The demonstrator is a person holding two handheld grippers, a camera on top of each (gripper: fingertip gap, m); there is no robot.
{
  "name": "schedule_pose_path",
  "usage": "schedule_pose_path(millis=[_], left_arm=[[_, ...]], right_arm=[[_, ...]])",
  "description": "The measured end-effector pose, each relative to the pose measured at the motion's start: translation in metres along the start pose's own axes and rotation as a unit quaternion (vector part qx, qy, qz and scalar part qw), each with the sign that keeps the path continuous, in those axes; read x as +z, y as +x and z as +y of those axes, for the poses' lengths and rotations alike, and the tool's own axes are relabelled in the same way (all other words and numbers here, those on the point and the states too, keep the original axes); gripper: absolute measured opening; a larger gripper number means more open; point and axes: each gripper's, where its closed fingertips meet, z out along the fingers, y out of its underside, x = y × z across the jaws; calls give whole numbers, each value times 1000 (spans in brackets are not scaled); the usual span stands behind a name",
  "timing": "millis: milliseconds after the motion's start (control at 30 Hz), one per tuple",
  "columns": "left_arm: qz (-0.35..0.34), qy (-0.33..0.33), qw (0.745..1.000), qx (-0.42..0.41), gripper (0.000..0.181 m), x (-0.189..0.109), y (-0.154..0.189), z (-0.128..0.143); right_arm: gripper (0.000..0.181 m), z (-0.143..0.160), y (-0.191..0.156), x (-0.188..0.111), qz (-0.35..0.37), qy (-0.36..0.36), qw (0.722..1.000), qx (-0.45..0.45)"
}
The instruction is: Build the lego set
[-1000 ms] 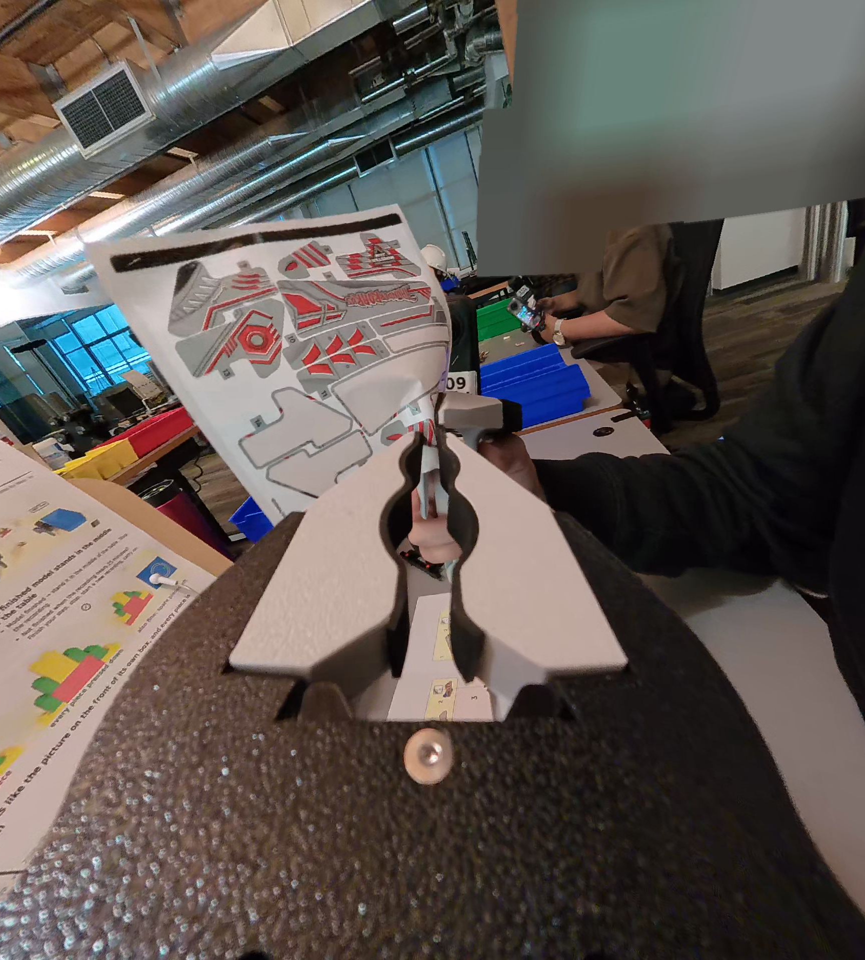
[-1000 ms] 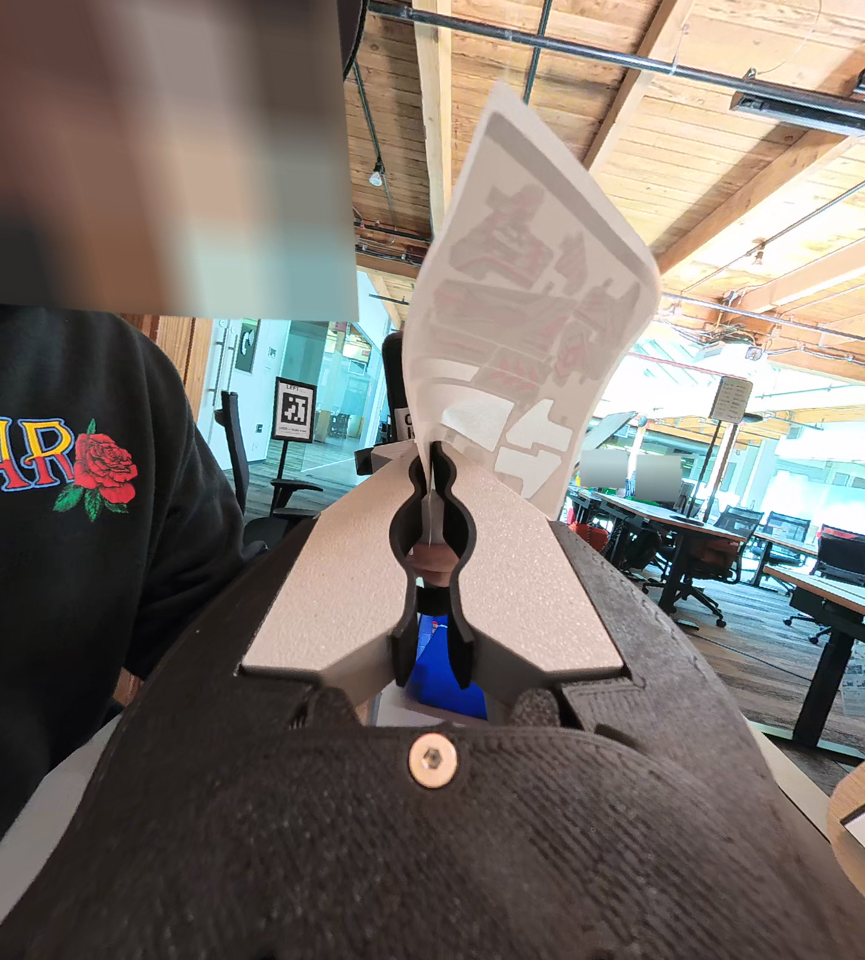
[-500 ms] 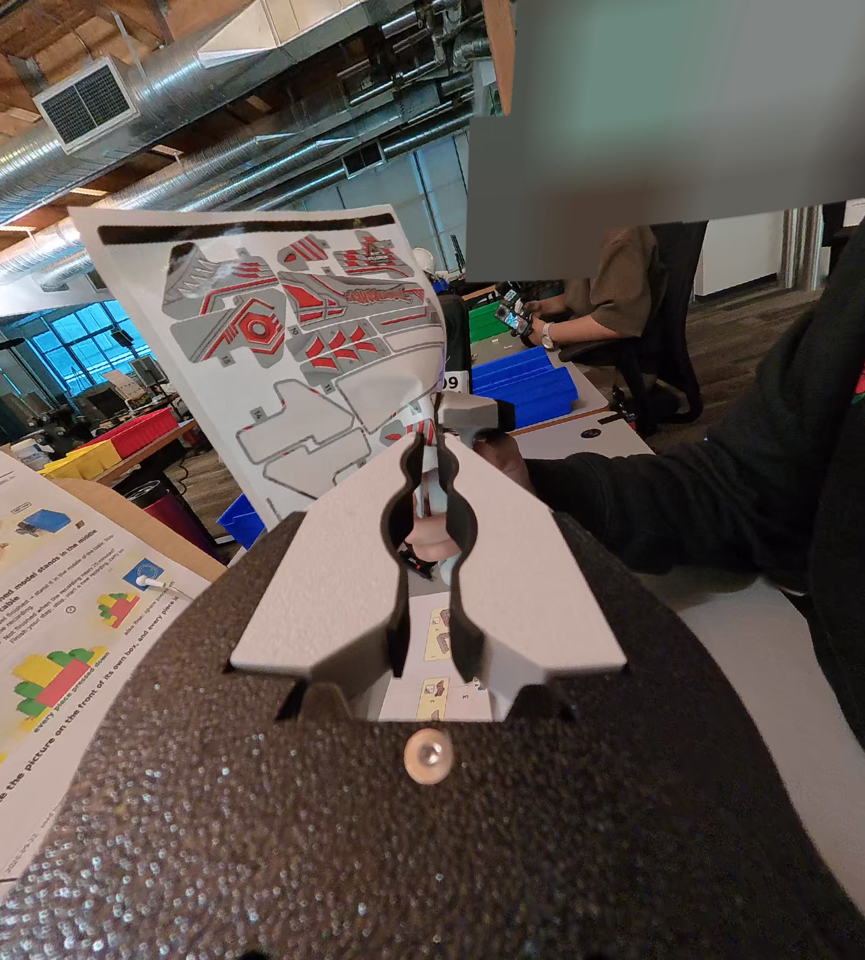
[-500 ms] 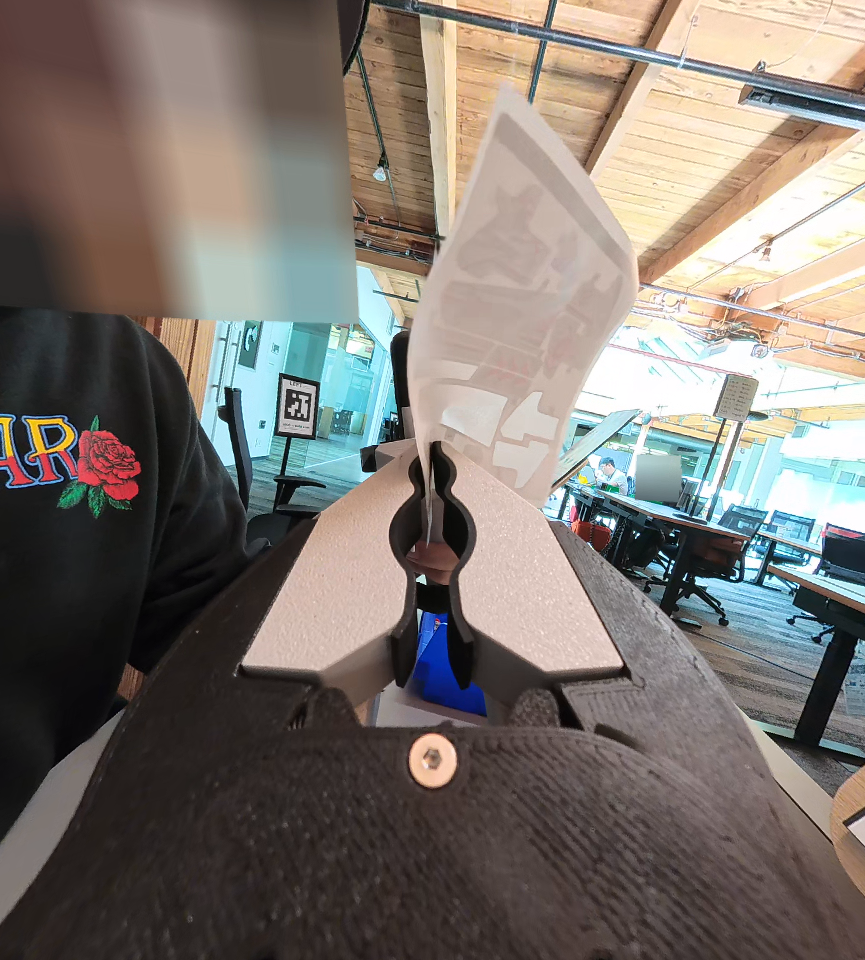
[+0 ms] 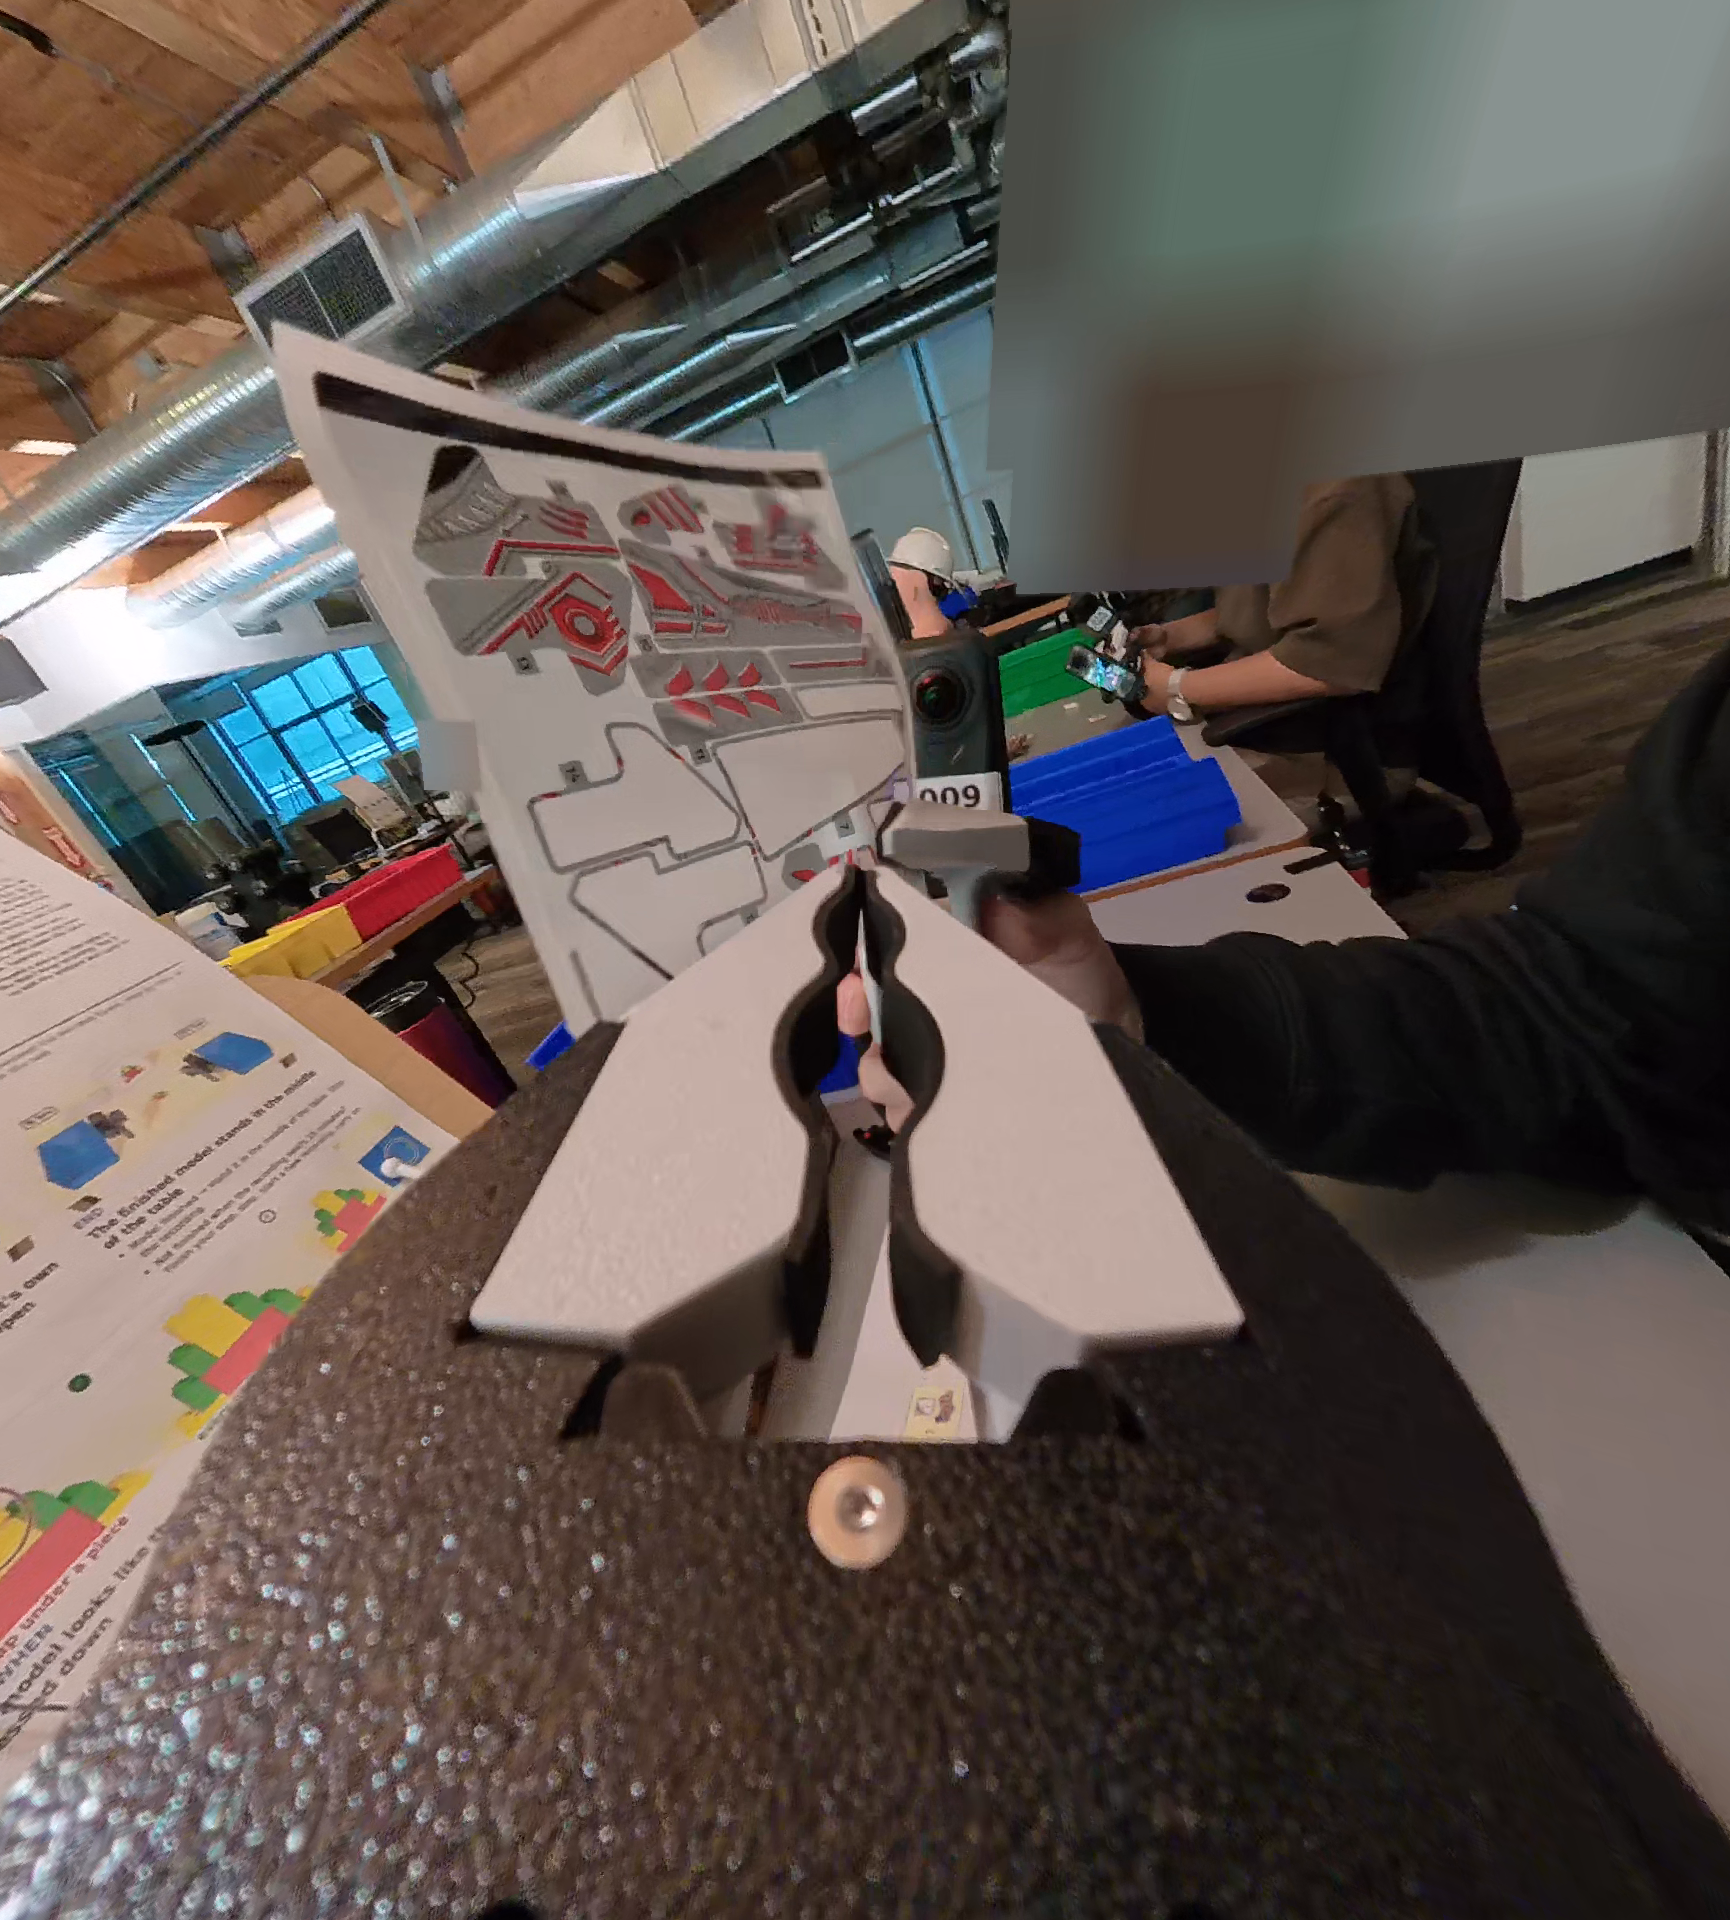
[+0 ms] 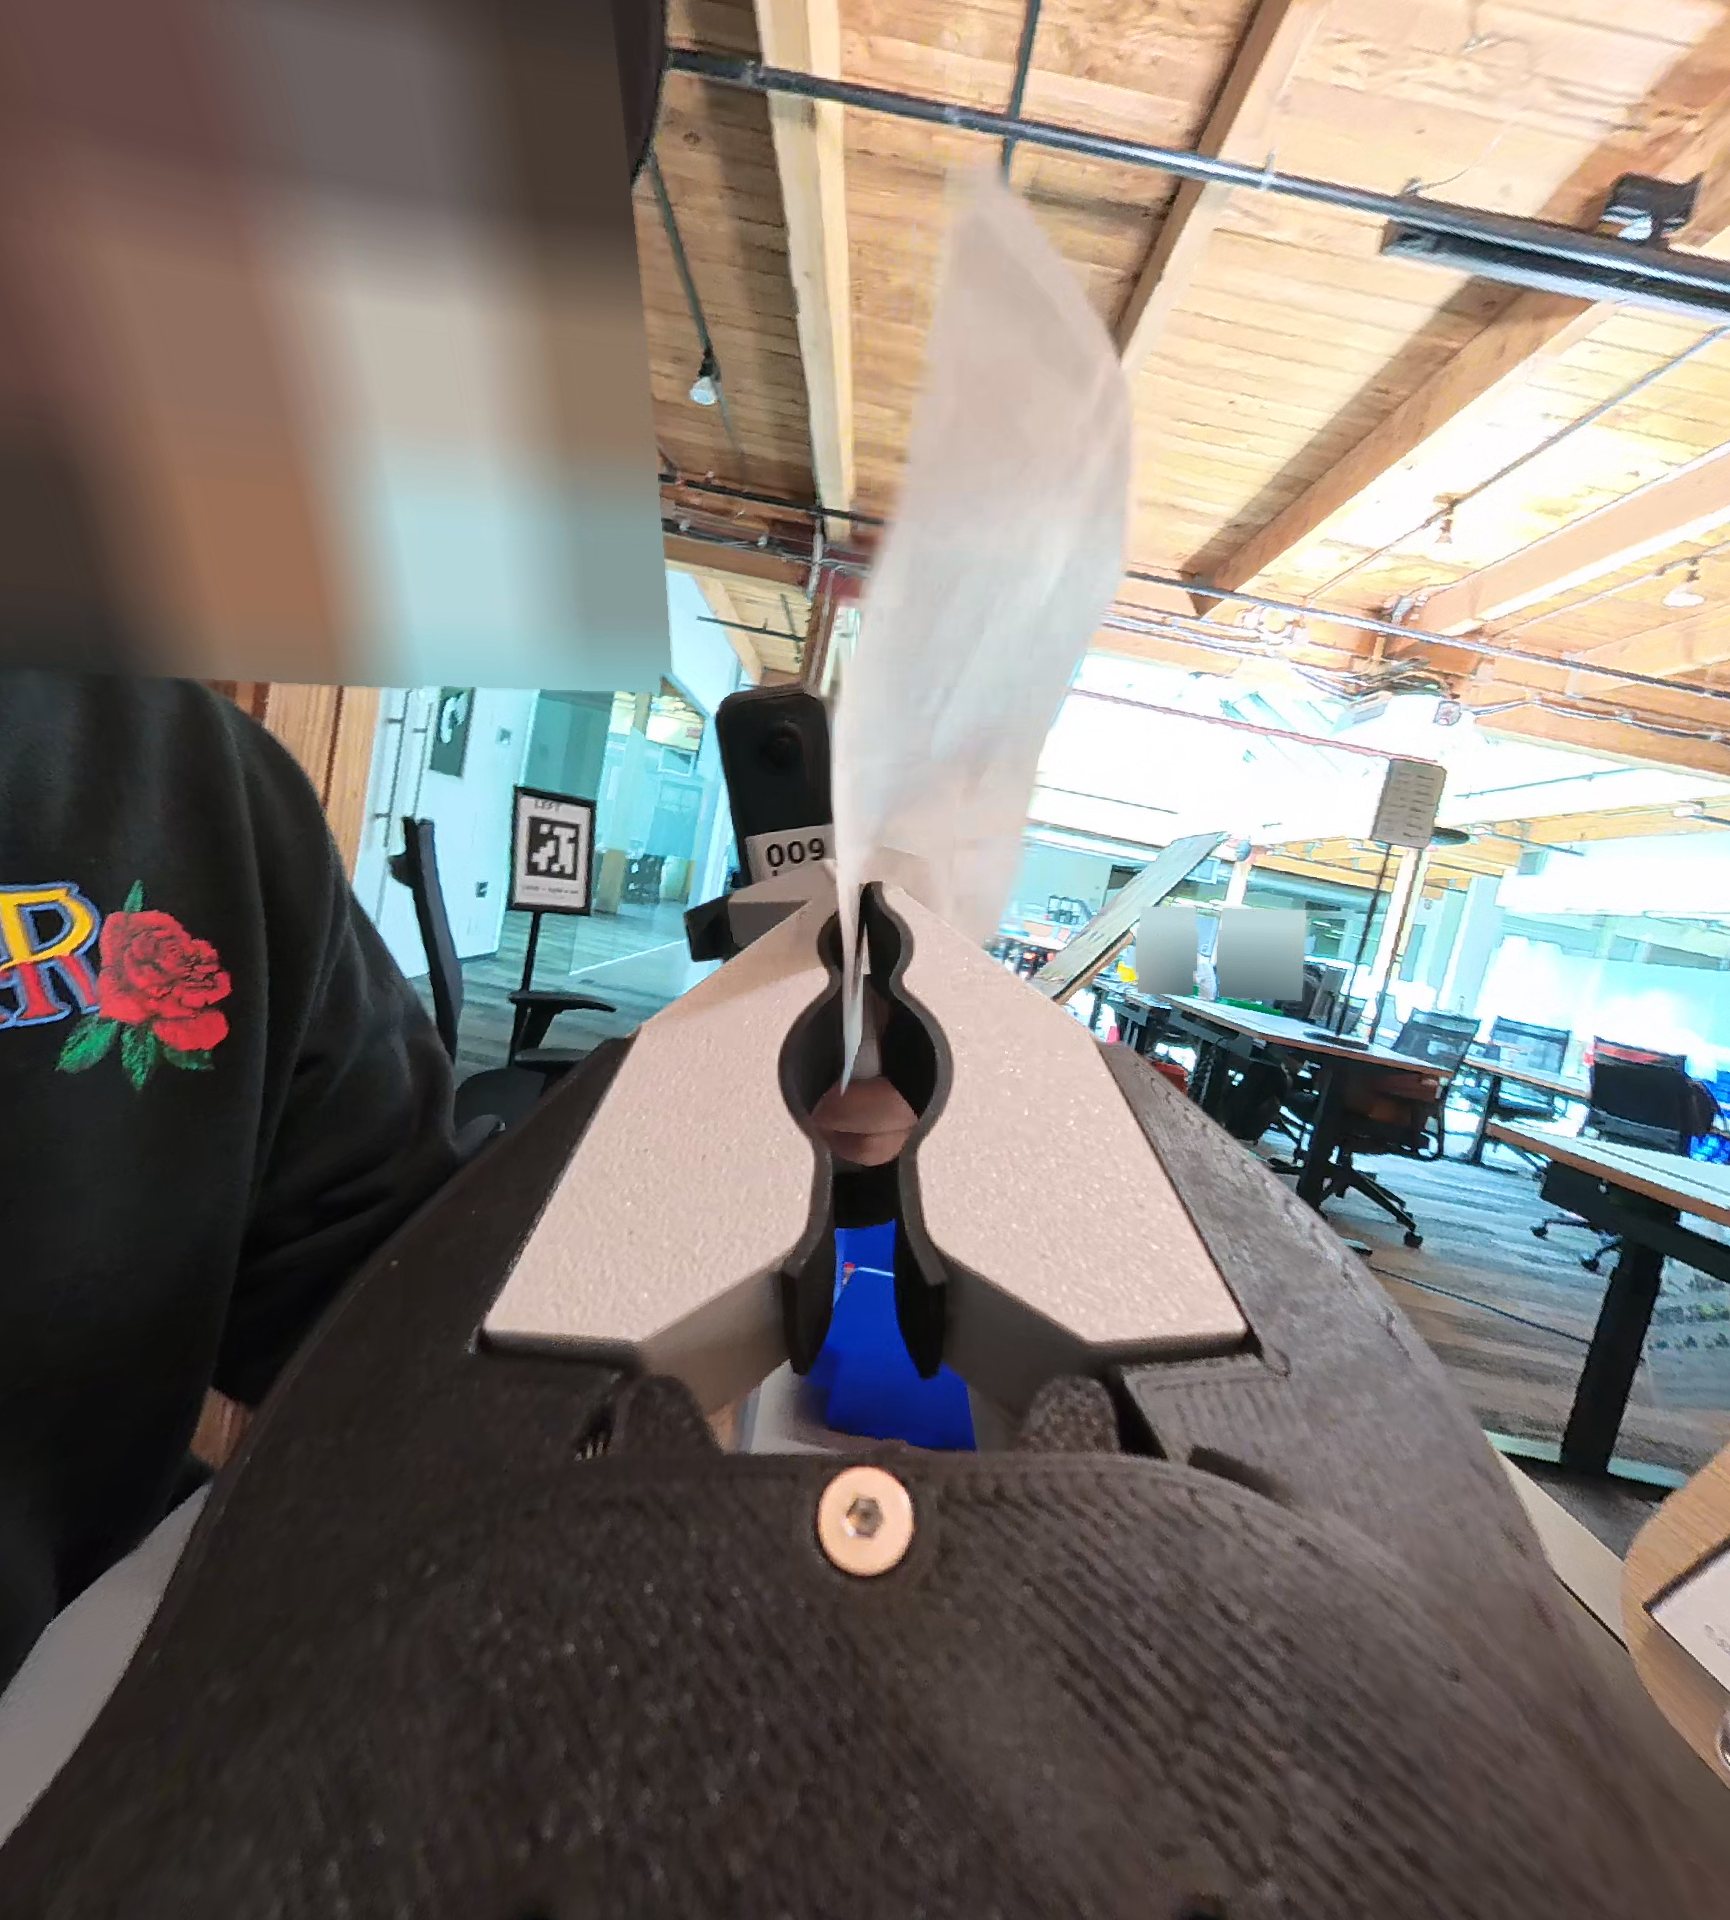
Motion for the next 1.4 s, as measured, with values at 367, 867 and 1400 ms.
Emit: schedule_pose_path(millis=[367, 867, 1400], left_arm=[[-61, 51, 996, -51, 0, -15, -29, -13], [-89, 51, 992, -69, 0, -30, -46, -10], [-82, 54, 989, -108, 0, -28, -55, 7]], right_arm=[[0, 3, 37, -11, 97, 2, 993, 62], [0, 49, 147, -115, 301, -179, 873, 340], [41, 100, 188, -228, 504, -372, 686, 370]])
